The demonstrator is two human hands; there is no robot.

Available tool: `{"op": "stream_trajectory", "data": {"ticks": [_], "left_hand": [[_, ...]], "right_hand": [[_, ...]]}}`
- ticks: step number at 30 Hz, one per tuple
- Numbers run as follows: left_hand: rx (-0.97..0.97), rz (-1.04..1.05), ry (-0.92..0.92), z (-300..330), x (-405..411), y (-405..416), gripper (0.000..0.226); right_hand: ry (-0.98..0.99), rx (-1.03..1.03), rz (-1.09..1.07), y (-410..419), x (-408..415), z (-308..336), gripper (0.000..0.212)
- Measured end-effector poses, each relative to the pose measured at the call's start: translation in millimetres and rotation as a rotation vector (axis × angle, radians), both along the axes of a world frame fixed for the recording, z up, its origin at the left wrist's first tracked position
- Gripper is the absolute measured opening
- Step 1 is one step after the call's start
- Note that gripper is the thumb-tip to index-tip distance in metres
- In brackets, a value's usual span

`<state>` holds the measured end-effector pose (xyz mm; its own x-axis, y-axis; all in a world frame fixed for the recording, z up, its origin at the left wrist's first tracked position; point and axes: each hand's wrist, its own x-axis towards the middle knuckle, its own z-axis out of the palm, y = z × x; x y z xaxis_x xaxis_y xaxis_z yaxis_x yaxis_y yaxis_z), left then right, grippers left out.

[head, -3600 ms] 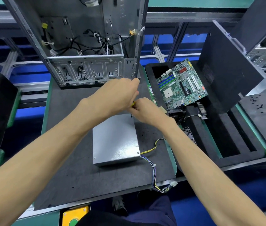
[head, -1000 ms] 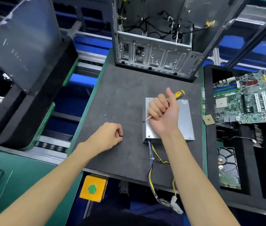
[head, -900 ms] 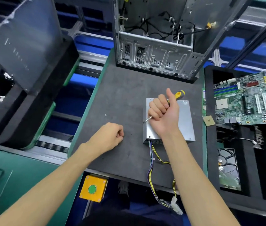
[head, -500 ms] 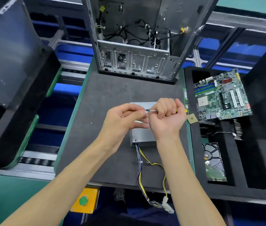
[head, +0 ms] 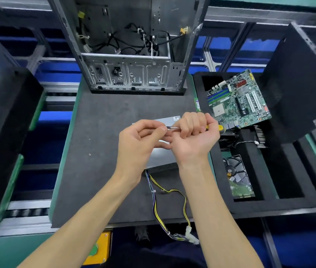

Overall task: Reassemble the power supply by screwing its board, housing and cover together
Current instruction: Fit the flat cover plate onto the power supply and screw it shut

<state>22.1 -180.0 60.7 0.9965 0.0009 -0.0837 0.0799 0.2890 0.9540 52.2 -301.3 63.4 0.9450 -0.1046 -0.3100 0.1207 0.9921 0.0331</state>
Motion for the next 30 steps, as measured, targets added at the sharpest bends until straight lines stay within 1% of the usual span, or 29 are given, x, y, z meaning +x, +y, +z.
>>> {"op": "stream_trajectory", "data": {"ticks": [3, 4, 5, 6, 8, 9, 11, 14, 20, 26, 30], "left_hand": [[0.205, -0.023, -0.085, -5, 0, 2, 0.005], [0.227, -0.031, -0.098, -6, 0, 3, 0.005], [0.210, -0.032, -0.099, -6, 0, 5, 0.004], [0.158, -0.022, -0.089, -7, 1, 8, 0.004], [0.012, 0.011, -0.050, -5, 3, 15, 0.006], [-0.042, 0.019, -0.037, -4, 4, 19, 0.008], [-0.081, 0.006, -0.039, -2, 6, 22, 0.009], [-0.069, -0.002, -0.045, 0, 9, 25, 0.005], [-0.096, 0.018, 0.009, -1, 9, 27, 0.004], [-0.032, 0.015, -0.016, -2, 10, 23, 0.004], [0.087, 0.004, -0.040, -3, 10, 20, 0.006]], "right_hand": [[0.002, -0.159, 0.011, 5, 1, 5, 0.042], [0.001, -0.208, 0.016, 7, 2, 7, 0.043], [-0.012, -0.219, 0.024, 8, 3, 9, 0.043], [-0.034, -0.189, 0.033, 9, 5, 10, 0.043], [-0.072, -0.096, 0.054, 8, 8, 12, 0.044], [-0.077, -0.088, 0.063, 9, 9, 13, 0.045], [-0.070, -0.144, 0.079, 13, 10, 14, 0.047], [-0.082, -0.192, 0.105, 21, 10, 13, 0.048], [-0.084, -0.087, 0.103, 22, 12, 10, 0.050], [-0.089, -0.114, 0.097, 19, 13, 10, 0.048], [-0.080, -0.155, 0.070, 15, 12, 12, 0.044]]}}
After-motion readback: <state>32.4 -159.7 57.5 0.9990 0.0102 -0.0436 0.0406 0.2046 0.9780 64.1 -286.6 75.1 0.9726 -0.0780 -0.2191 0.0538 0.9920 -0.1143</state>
